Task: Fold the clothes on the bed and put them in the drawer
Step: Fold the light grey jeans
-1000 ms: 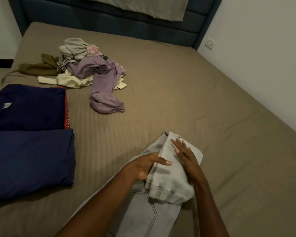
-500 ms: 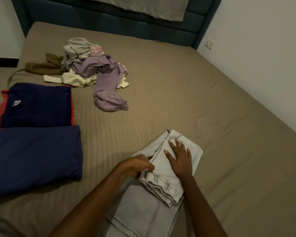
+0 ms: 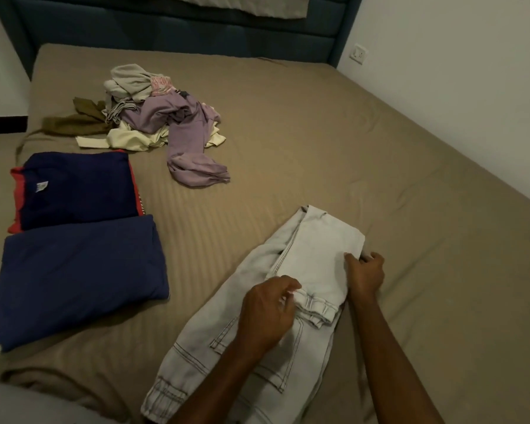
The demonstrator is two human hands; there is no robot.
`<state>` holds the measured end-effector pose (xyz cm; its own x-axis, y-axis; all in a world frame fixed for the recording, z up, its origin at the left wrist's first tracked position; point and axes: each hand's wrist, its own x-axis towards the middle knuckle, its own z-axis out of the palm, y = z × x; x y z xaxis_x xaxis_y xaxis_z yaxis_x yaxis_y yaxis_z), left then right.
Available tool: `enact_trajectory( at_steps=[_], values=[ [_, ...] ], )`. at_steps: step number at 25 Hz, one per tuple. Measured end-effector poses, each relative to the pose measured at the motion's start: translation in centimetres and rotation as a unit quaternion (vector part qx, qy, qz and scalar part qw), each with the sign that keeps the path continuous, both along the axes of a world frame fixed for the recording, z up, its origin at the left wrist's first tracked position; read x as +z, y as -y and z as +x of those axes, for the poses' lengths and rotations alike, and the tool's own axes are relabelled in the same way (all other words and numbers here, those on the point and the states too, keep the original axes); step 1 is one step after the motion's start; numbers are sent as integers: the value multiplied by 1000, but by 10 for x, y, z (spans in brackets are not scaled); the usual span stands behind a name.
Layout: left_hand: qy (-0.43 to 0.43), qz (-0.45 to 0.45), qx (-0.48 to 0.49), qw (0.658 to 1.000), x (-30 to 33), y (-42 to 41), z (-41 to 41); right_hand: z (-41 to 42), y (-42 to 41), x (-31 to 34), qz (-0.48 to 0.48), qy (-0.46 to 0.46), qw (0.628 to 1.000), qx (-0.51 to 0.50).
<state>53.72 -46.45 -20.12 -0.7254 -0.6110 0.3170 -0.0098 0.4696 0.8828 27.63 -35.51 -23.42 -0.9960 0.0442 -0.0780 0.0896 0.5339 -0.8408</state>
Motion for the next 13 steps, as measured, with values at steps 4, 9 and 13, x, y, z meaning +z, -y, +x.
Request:
enact_trajectory(
  at_steps=[4,9,13],
  values=[
    [25,613,-100,783,0,-21,0,-20,-6,36,-293,232,926,59],
    [27,665,-72,743,-14,-14,15,-15,7,62,-309,295,899,100],
    [-6,691,-82,718,-13,-14,28,6,7,69,-403,266,868,114]
  ],
)
